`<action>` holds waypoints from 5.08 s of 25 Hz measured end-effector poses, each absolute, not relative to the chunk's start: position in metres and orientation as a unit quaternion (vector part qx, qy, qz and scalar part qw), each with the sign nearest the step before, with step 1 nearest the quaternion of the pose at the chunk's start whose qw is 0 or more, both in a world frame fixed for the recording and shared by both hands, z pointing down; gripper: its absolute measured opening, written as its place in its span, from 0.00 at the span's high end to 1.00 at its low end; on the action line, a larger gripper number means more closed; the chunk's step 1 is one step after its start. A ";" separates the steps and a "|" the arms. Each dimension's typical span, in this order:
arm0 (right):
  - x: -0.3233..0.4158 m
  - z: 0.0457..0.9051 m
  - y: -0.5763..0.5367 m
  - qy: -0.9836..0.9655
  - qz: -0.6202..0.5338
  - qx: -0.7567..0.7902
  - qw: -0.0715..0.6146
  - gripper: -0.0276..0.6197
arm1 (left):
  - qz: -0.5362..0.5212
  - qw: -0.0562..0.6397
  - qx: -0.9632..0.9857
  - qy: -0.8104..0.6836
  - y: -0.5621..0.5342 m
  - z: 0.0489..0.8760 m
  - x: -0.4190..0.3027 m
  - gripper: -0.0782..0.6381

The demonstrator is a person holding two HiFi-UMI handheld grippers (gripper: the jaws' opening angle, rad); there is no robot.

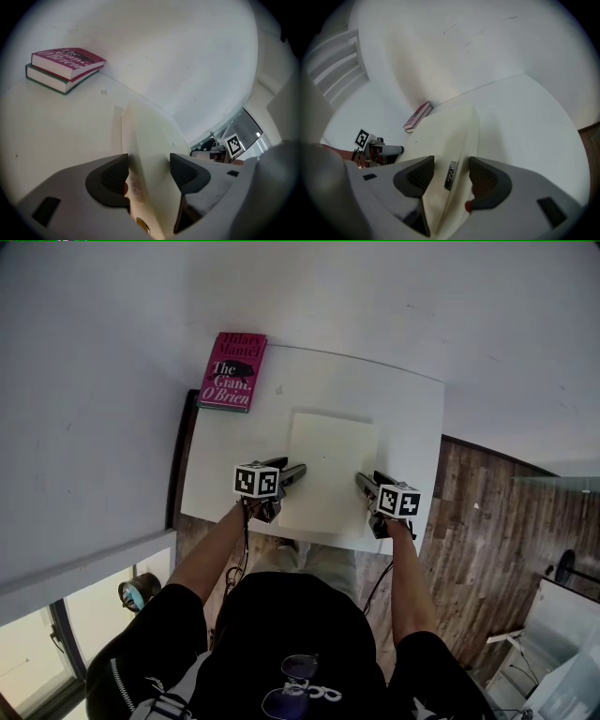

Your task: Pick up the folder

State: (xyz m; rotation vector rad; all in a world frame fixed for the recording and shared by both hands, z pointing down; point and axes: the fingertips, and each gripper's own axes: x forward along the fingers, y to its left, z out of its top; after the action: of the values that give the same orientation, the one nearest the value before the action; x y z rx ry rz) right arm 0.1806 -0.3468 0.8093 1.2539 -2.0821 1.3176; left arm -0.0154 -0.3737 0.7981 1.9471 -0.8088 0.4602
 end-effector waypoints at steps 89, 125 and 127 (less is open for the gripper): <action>0.127 0.464 -0.302 -0.809 0.138 0.570 0.044 0.62 | 0.046 0.139 0.934 -0.327 -0.349 0.468 -0.065 0.50; 0.128 0.491 -0.293 -0.803 0.160 0.570 0.066 0.64 | 0.062 0.163 0.929 -0.327 -0.340 0.493 -0.064 0.50; 0.128 0.491 -0.293 -0.803 0.160 0.570 0.067 0.64 | 0.062 0.163 0.929 -0.327 -0.340 0.493 -0.064 0.50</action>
State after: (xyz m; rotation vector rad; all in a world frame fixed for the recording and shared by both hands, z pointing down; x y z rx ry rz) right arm 0.1281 -0.2928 0.4905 1.7190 -2.4212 0.4827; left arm -0.0644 -0.3400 0.4930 2.6491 -0.9315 0.1781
